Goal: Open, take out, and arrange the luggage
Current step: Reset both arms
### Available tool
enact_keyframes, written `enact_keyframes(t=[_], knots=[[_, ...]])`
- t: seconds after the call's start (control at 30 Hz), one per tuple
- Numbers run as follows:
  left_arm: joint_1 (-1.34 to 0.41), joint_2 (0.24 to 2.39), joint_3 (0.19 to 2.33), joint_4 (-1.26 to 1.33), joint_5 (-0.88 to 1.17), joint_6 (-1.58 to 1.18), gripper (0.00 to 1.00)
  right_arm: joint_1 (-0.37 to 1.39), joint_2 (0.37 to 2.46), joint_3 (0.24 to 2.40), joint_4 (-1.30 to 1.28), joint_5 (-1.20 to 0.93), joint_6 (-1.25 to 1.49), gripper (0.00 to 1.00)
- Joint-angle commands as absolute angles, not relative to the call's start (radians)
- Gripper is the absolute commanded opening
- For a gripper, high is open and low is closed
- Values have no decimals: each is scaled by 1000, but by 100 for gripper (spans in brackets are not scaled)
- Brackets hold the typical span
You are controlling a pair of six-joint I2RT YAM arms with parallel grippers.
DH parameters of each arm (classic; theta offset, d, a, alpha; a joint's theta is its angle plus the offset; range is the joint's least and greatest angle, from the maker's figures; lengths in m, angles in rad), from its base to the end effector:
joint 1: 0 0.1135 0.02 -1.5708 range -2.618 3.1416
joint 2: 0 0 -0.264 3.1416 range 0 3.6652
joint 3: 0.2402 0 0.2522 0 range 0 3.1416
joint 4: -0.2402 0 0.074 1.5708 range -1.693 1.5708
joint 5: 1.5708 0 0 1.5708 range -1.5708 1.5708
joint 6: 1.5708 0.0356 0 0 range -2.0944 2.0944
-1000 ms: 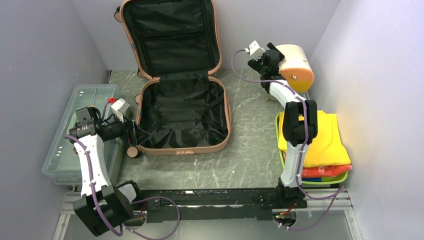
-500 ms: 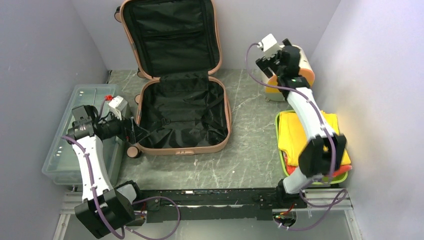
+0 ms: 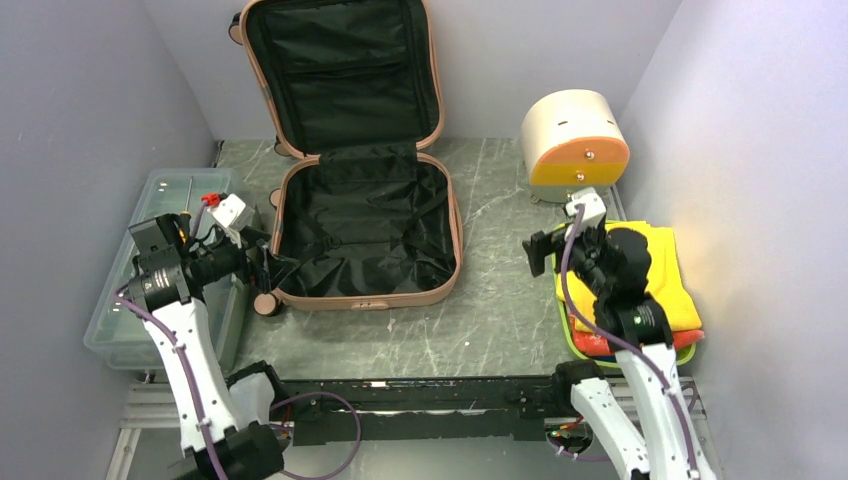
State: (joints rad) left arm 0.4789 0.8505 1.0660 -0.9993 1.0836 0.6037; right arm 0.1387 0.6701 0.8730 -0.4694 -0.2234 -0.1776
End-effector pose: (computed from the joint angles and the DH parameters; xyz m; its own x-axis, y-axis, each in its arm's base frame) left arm 0.1357 0.0350 0.3589 -0.3230 0.1318 -0.9372 0.6354 0.7641 -0.1115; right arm 0.1433 0.0280 0.3570 -0.1955 -0.2012 -0.9598 -0.3871 0.9151 -0.1130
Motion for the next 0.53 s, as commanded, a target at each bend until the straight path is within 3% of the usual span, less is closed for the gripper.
enact_keyframes(t=[0.0, 0.5], knots=[[483, 954, 1081, -1173, 1226, 822, 100, 133, 525, 810, -424, -278, -102, 100], [484, 1044, 1103, -1415, 1291, 1110, 99, 119, 496, 833, -452, -120, -217, 100]])
